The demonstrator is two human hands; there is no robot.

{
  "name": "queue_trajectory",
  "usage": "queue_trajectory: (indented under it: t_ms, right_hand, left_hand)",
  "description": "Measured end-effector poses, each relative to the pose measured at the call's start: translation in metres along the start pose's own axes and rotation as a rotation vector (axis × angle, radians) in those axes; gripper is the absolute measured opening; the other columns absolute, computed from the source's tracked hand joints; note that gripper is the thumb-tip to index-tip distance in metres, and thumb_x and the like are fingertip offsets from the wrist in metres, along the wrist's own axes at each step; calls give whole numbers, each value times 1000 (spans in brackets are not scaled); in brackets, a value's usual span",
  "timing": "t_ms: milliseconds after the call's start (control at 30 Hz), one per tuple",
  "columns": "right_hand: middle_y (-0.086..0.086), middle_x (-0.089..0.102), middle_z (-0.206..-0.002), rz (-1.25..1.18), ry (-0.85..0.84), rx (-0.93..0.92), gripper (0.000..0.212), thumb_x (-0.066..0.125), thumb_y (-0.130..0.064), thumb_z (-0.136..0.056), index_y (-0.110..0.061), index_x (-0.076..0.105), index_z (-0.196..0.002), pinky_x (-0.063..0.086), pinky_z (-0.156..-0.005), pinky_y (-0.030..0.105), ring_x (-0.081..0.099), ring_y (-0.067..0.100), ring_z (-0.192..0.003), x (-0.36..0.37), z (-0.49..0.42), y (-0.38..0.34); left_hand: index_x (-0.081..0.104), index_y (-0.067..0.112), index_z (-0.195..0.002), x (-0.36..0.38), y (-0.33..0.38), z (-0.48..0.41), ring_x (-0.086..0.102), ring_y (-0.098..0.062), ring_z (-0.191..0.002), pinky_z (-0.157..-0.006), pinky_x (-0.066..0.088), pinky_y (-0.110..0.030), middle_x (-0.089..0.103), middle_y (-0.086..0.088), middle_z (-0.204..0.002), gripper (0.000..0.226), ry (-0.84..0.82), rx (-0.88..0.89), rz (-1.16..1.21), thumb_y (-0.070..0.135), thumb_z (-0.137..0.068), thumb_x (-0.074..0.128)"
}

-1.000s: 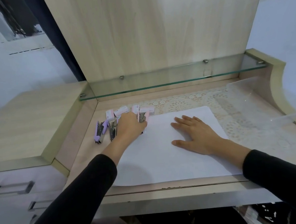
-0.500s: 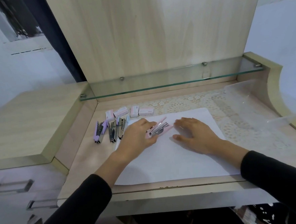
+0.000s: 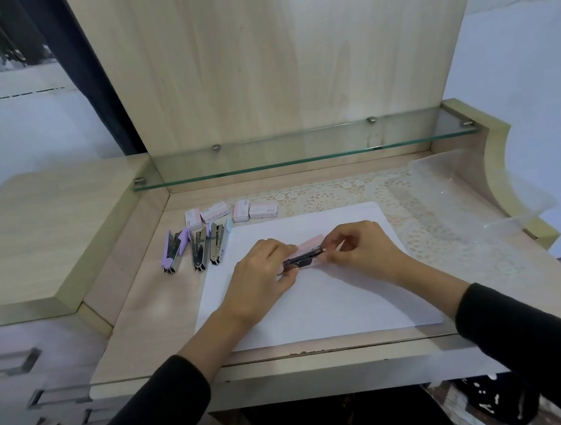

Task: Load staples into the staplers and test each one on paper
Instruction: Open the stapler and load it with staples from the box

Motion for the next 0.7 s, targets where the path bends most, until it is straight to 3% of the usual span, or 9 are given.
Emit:
queue_trajectory:
  t_ms: [167, 267, 367, 433, 567, 700]
  right_hand:
    - [-5, 61, -71, -92, -37, 61, 30, 77, -9, -69, -27, 54, -70, 41, -56, 13, 53, -3, -47, 1, 3, -1]
    - [-1, 61, -70, -127, -2, 73, 28, 74, -4, -71, -25, 55, -70, 46, -58, 14, 54, -1, -49, 1, 4, -3]
    - [4, 63, -73, -241, 37, 97, 23, 72, 1, -71, -19, 60, -72, 51, -69, 26, 61, 17, -56, -1, 7, -7]
    - [5, 65, -70, -272, 50, 91, 17, 72, 0, -72, -14, 64, -76, 51, -69, 24, 61, 16, -55, -3, 7, -12]
    - [0, 65, -65, -264, 96, 44, 12, 72, -4, -74, -13, 67, -81, 44, -57, 12, 59, 3, -50, -7, 7, -23]
    - [-3, 64, -70, -237, 126, 10, 16, 71, -3, -74, -14, 67, -84, 46, -59, 14, 58, -1, -51, -11, 5, -29]
  left_hand:
    - [65, 9, -92, 1, 2, 0, 49, -11, -79, -54, 53, -32, 63, -3, -81, 26, 2, -63, 10, 26, -76, 54]
    - [65, 11, -95, 0, 4, -2, 50, -8, -79, -60, 53, -32, 63, -1, -86, 32, -35, -116, 48, 32, -75, 53]
    - [65, 14, -104, -6, 4, -7, 56, -9, -78, -69, 53, -30, 61, 2, -96, 45, -83, -231, 201, 47, -74, 56]
    - [66, 19, -107, -13, 3, -13, 58, -10, -82, -74, 52, -29, 60, 7, -99, 44, -85, -298, 281, 51, -76, 62]
    - [65, 20, -111, -27, 8, -33, 60, 0, -86, -80, 51, -20, 61, 12, -100, 33, -113, -339, 400, 28, -79, 69]
    - [64, 19, -112, -34, 13, -45, 59, 12, -76, -70, 47, -6, 64, 14, -89, 35, -147, -381, 455, 18, -78, 70]
Point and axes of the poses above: each hand's wrist, its own z-axis away from the middle knuckle, its own x-axis out of the palm, y = z × x, the point moved 3 cm from there along -z, towards the middle knuckle
